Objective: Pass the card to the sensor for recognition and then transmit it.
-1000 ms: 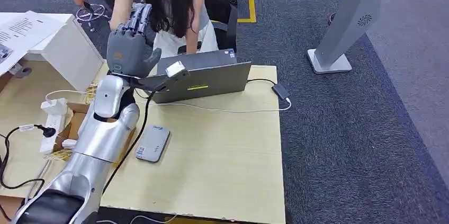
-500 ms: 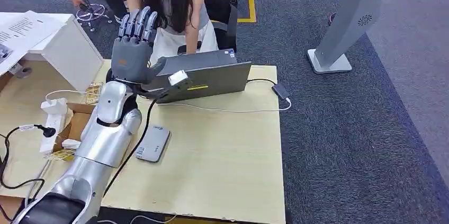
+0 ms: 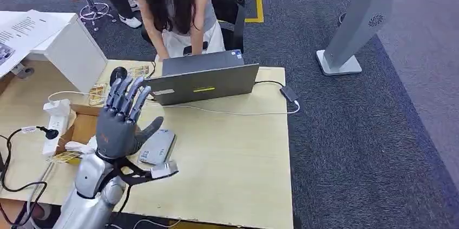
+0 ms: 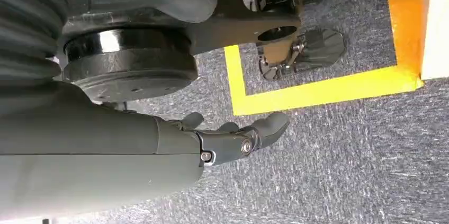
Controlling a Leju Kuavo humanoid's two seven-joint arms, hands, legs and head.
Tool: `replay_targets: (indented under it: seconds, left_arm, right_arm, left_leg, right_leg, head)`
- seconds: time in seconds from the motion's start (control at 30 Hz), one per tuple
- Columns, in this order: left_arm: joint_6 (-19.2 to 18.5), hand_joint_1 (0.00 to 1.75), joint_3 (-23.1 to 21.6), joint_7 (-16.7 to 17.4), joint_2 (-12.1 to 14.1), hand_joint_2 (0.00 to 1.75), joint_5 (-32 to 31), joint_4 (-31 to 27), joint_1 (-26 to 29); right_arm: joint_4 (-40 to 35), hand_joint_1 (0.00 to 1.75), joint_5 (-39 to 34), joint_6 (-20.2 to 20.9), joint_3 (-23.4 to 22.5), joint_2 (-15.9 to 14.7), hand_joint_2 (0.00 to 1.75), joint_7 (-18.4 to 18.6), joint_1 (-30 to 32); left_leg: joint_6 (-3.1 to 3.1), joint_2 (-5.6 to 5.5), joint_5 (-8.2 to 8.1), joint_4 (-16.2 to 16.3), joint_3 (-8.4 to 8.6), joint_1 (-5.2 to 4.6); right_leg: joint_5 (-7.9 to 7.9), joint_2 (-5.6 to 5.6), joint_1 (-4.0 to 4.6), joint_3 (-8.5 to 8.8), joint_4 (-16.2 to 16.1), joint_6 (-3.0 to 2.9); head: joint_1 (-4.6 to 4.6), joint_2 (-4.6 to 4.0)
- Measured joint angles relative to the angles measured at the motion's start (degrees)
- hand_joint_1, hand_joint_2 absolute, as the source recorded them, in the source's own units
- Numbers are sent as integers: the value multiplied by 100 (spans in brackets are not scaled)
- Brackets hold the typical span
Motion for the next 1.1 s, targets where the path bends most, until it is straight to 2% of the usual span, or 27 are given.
replay_targets:
  seconds: [0.1,0.17,0.23,0.3,0.47,0.53,0.57,0.6,0.67,1.1]
  left_arm:
    - [0,0,400,-840,-164,175,153,-334,482]
    - [0,0,772,-1471,-372,175,337,-533,834]
    - [2,0,1084,-1807,-573,175,492,-677,1101]
    - [2,0,1374,-1835,-740,175,612,-797,1306]
    - [2,0,1395,-1835,-754,175,618,-806,1326]
    - [9,0,1590,-1835,-861,175,654,-832,1449]
    - [11,0,1808,-1835,-959,175,651,-826,1575]
    - [11,0,2212,-1835,-1099,175,688,-797,1776]
    - [11,0,2498,-1837,-1198,175,693,-795,1893]
    - [11,0,2758,-1840,-1300,175,693,-793,1967]
  right_arm:
    - [-2,0,-20,31,-72,-4,175,26,-68]
    - [-2,0,-42,57,-111,-4,175,55,-107]
    - [-4,0,-41,107,-151,-4,175,90,-126]
    - [-13,0,-37,131,-188,-4,175,109,-130]
    - [-13,0,-35,133,-192,-4,175,109,-130]
    - [-18,0,-11,135,-216,-4,175,114,-129]
    - [-20,0,-2,140,-238,-4,175,124,-128]
    - [-20,0,-2,149,-286,-4,175,125,-120]
    - [-22,0,-2,151,-326,-4,175,125,-116]
    - [-22,0,-2,164,-356,-4,175,125,-111]
  left_leg:
    - [0,4,0,0,2,-4]
    - [0,2,0,1,4,-5]
    - [0,1,0,1,3,-5]
    - [1,0,0,2,4,-5]
    - [1,0,0,1,4,-5]
    - [1,0,-1,1,5,-5]
    - [1,0,-1,1,5,-5]
    - [1,0,-1,1,5,-4]
    - [1,-4,-1,0,5,-4]
    - [1,-6,0,1,5,-5]
  right_leg:
    - [1,2,-4,2,-2,1]
    - [1,0,-4,2,-3,1]
    - [1,-2,-5,3,-4,1]
    - [1,-3,-5,4,-4,1]
    - [1,-3,-5,4,-4,1]
    - [1,-3,-5,4,-5,1]
    - [1,-3,-5,3,-5,1]
    - [1,-3,-5,1,-4,1]
    - [0,-6,-4,1,-4,1]
    - [1,-9,-5,5,-4,1]
  head:
    - [-4,0]
    - [-2,0]
    - [-4,0]
    - [-4,0]
    - [-4,0]
    - [-2,0]
    - [-2,0]
    - [-2,0]
    - [-2,0]
    - [-2,0]
